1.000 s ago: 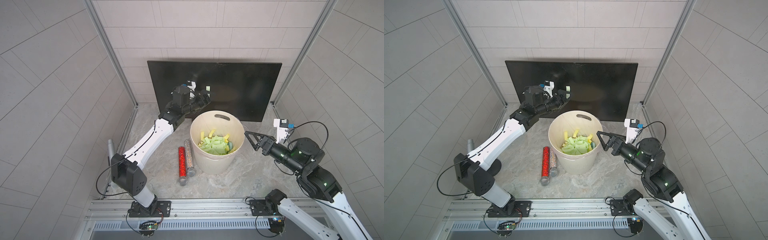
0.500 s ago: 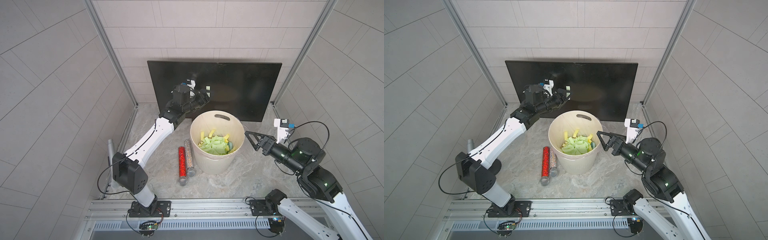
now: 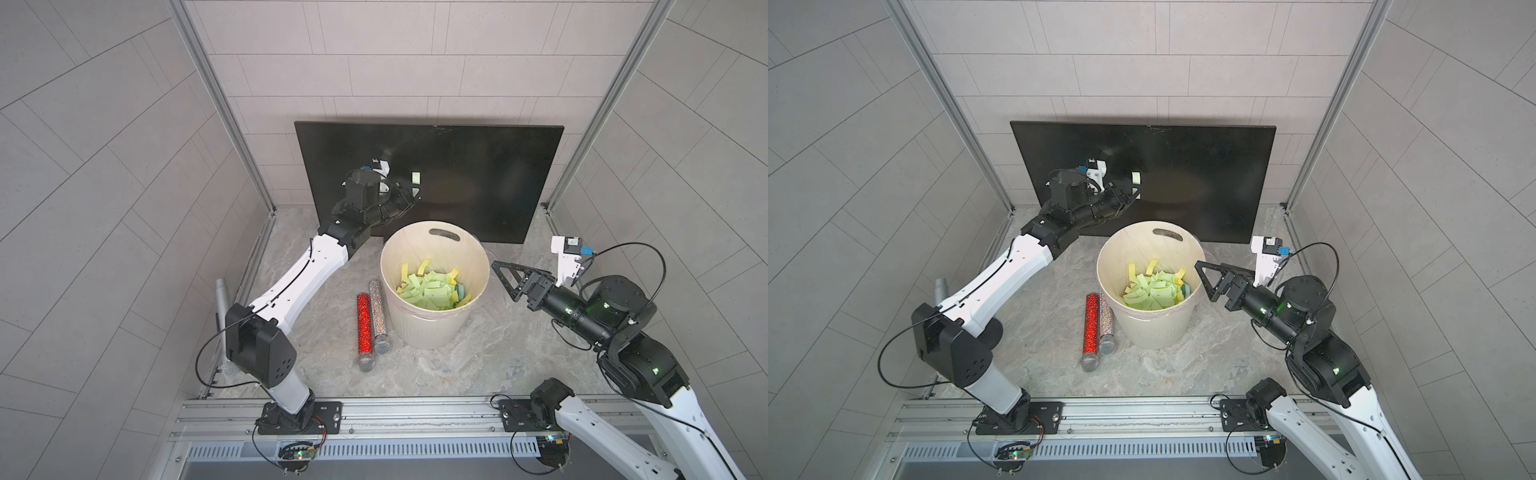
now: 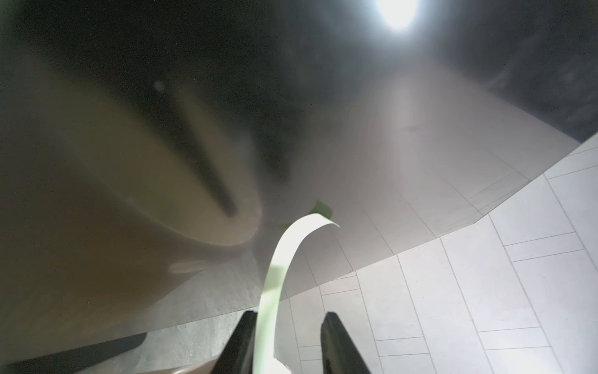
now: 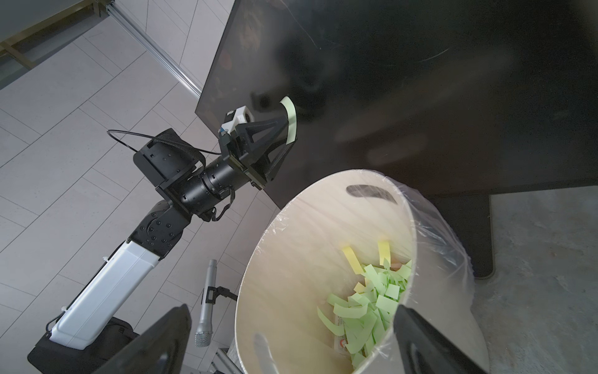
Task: Remove the sticky note from the monitor
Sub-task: Tear off the sticky note from the monitor.
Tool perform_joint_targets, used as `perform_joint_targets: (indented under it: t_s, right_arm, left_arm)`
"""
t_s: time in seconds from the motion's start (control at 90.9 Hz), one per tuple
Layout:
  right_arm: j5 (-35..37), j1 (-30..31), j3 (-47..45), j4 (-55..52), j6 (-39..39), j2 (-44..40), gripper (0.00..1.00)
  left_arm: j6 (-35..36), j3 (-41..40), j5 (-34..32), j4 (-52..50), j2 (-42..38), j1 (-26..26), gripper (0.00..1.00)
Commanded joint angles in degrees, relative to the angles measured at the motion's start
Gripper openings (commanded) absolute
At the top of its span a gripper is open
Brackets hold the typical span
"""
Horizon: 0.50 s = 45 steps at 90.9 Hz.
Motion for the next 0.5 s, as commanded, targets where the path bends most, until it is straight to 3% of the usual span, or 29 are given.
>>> perform_joint_targets:
  t_s: [0.0, 0.319, 0.484]
  right_arm:
    - [-0.02, -0.19, 1.71, -0.19, -0.84, -0.35, 1.00]
    - [0.10, -0.28, 1.81, -0.55, -0.67, -0.60, 1.00]
    - [0.15, -0.28, 1.87, -0.64, -0.67, -0.78, 1.00]
  left_arm:
    - [0.10, -0.02, -0.06, 1.54, -0.35, 0.51, 0.26]
    - [-0.47, -0.80, 0.87, 1.65, -0.91, 0.57, 0.00]
    - [-1.03, -1.63, 1.43, 2.32, -1.70, 0.56, 0.00]
